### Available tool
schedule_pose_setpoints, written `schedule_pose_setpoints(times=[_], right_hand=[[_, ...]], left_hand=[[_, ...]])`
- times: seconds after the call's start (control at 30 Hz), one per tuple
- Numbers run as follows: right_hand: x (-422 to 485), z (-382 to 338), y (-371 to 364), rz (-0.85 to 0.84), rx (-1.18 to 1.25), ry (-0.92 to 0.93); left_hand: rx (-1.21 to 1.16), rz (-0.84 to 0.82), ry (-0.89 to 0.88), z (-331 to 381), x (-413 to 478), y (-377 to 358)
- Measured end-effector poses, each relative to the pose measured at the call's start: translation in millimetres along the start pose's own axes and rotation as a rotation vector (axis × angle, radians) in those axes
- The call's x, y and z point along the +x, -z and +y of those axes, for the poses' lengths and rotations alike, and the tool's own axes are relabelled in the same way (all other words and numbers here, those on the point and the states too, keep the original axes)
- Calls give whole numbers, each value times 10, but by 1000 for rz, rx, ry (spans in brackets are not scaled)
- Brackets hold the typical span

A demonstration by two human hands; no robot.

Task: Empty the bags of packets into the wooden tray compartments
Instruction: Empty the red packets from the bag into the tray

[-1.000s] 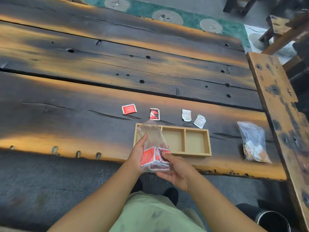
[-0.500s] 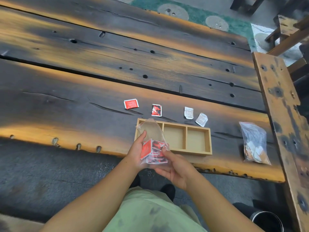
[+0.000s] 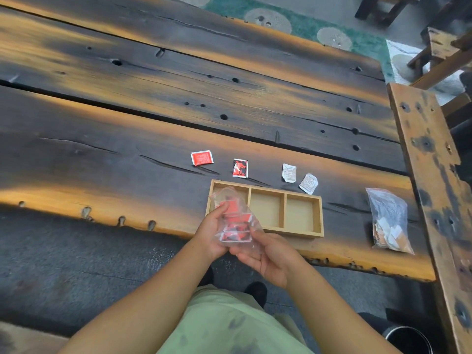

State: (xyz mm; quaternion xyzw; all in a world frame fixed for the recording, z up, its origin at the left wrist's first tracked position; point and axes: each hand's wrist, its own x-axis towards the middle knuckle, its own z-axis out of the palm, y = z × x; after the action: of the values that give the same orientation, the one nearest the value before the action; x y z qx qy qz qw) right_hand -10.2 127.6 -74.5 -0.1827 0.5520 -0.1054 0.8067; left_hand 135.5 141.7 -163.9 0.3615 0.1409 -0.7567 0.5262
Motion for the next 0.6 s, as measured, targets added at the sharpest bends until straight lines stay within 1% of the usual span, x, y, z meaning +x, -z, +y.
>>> schedule_pose_setpoints(times=[0.1, 0.2, 0.43, 0.6], right_hand=[[-12, 4, 7, 7, 12, 3], [-35, 0, 5, 5, 23, 8], [-138, -80, -37, -30, 26, 33], [-171, -128, -74, -45, 31, 46]], left_hand=[[19, -10, -11, -9, -16, -34], [30, 20, -30, -11, -27, -33], [-46, 24, -53, 51, -105, -115], [-6, 32, -61, 118, -161, -159]])
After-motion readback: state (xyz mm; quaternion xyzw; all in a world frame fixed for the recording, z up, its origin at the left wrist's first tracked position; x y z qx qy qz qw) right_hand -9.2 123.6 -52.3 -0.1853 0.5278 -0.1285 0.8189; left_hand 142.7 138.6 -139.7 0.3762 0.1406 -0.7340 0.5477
